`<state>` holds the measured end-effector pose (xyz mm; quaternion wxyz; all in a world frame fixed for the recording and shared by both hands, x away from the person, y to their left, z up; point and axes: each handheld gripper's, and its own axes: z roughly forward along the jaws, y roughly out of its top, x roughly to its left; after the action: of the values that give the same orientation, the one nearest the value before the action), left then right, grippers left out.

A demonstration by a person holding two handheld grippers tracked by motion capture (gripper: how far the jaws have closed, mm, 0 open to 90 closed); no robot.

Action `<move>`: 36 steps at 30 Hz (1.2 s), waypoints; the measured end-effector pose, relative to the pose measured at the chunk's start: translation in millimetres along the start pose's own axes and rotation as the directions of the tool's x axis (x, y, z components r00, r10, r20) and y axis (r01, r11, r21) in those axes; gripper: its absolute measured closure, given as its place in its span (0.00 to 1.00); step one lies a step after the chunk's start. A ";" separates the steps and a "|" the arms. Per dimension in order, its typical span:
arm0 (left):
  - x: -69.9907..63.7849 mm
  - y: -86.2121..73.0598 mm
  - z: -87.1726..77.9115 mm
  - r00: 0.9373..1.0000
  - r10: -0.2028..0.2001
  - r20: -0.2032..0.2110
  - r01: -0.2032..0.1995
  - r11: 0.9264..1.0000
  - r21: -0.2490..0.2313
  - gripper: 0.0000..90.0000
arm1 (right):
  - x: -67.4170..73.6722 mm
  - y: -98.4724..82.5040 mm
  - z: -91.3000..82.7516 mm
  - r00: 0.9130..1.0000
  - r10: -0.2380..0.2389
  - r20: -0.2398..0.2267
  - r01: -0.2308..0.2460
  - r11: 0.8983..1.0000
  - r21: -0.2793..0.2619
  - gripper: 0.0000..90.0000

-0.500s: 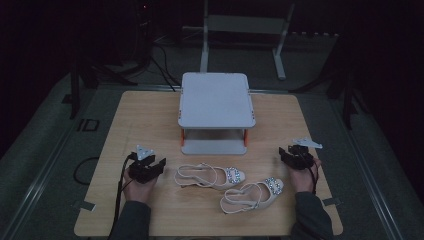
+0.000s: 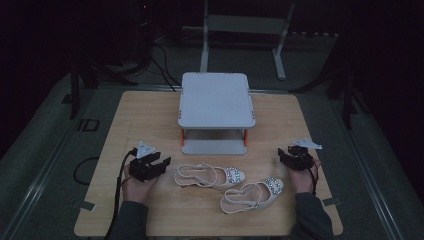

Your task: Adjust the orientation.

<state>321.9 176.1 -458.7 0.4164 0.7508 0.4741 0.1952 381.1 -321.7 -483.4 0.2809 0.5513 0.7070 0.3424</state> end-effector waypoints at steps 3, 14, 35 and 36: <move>-8.1 12.9 -6.6 0.999 0.030 0.041 -0.030 1.000 -0.004 0.59 | 0.6 0.2 0.8 1.000 -0.005 -0.002 0.005 1.000 0.004 0.59; -37.6 47.2 -19.6 0.982 0.135 0.134 -0.133 0.991 -0.028 0.64 | 2.1 0.1 -1.5 1.000 -0.007 0.001 0.007 1.000 0.002 0.59; -77.3 44.1 33.1 0.923 0.250 0.293 -0.315 0.928 0.198 0.82 | 0.8 -1.1 1.0 1.000 -0.004 -0.003 0.004 1.000 0.012 0.58; -77.5 43.7 32.3 0.920 0.256 0.295 -0.322 0.925 0.203 0.86 | 0.8 -1.1 1.0 1.000 -0.004 -0.004 0.004 1.000 0.013 0.58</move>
<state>331.4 85.2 -434.1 0.3449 0.8782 0.3181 0.0928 381.0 -320.9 -484.9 0.2768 0.5512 0.7106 0.3384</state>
